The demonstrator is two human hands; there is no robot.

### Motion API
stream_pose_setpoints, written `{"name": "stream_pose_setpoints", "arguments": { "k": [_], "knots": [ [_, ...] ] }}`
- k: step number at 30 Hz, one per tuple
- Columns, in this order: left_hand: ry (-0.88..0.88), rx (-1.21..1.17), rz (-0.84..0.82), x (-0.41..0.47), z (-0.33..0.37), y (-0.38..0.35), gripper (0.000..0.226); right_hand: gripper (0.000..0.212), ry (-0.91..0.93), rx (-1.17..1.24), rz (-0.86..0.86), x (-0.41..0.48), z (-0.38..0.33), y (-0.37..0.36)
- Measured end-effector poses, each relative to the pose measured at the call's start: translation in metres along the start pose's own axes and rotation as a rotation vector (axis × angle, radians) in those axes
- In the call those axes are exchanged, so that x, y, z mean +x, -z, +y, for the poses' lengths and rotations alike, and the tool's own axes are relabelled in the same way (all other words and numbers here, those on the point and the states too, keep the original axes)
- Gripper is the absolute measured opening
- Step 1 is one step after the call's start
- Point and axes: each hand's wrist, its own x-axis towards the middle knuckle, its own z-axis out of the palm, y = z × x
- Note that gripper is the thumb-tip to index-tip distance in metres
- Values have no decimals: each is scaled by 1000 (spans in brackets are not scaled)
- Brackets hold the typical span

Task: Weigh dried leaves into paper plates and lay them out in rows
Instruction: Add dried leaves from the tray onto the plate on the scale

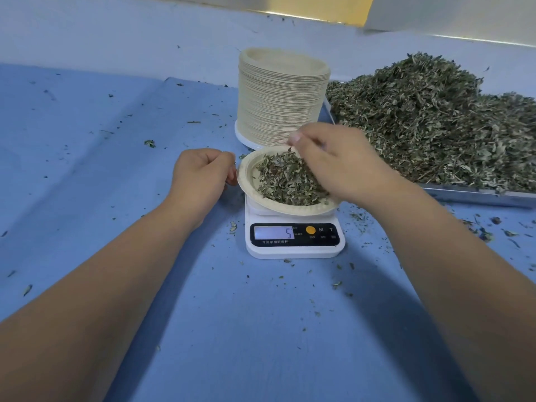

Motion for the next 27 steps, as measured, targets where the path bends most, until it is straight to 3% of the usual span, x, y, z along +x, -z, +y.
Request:
{"name": "stream_pose_setpoints", "arguments": {
  "k": [2, 4, 6, 9, 12, 19, 24, 27],
  "knots": [
    [3, -5, -2, 1, 0, 0, 41, 31, -51, 79, 225, -4, 19, 3],
    [4, 3, -3, 1, 0, 0, 40, 24, -131, -3, 369, -11, 44, 7],
    [4, 15, -1, 2, -2, 0, 37, 27, -239, -165, 322, -19, 71, 7],
    [3, 19, -2, 2, -3, 0, 34, 45, -400, -431, 66, -26, 90, 5],
    [9, 22, 6, 3, -4, 0, 35, 54, -420, -521, -42, -26, 86, 1],
    [-1, 24, 15, 1, -1, -1, 38, 52, -403, -544, -6, -28, 82, 0],
    [6, 30, 7, 1, -1, -1, 38, 36, -313, -384, 240, -24, 82, 1],
    [-2, 39, 8, 1, -3, -1, 37, 36, -351, -420, 173, -23, 83, 3]
  ]
}}
